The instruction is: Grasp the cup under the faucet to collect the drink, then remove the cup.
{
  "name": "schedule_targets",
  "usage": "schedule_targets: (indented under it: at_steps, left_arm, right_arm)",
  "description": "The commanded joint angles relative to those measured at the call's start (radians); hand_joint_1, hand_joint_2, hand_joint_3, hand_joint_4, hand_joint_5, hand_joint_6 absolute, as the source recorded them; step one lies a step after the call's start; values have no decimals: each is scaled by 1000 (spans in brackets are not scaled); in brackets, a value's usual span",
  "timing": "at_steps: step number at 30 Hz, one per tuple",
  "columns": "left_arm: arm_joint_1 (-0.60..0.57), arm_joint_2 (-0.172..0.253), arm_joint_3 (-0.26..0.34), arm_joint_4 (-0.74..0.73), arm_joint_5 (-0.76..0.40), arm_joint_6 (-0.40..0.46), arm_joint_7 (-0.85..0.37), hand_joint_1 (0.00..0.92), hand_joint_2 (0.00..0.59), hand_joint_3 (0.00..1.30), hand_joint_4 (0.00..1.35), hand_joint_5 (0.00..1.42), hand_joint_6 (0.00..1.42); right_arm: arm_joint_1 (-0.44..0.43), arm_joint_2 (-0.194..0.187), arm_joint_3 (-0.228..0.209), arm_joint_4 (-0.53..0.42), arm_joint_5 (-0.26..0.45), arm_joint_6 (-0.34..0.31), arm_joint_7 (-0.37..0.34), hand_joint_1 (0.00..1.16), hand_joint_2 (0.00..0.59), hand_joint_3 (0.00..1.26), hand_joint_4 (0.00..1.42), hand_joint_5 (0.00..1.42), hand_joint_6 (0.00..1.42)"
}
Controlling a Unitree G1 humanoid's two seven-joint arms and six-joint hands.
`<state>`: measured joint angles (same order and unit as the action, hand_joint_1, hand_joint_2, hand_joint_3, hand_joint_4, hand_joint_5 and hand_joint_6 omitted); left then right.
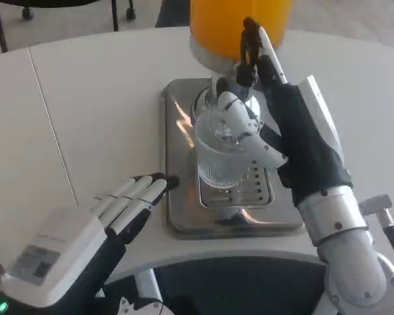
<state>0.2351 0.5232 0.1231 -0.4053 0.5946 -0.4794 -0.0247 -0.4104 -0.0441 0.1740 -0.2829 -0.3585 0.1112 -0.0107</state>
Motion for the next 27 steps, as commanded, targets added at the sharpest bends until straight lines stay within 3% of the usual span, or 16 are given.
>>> schedule_targets:
  at_steps: [1,7,18,27]
  left_arm:
    - [-7,1,-5,19,-2,8,-14,12,110,111,0,76,164]
    - [-18,3,-10,37,-3,9,-14,12,110,113,0,77,164]
    - [-35,1,-18,47,-10,19,-22,12,110,114,0,88,164]
    - [-34,1,-23,51,-8,23,-21,12,110,114,0,90,164]
  right_arm:
    - [-22,19,33,2,-12,1,4,355,540,5,0,0,96]
    - [-56,13,57,45,-23,21,25,355,540,5,0,0,94]
    - [-123,-27,96,94,-73,150,108,359,540,5,0,0,54]
    - [-141,-33,114,104,-86,157,114,351,547,5,0,0,49]
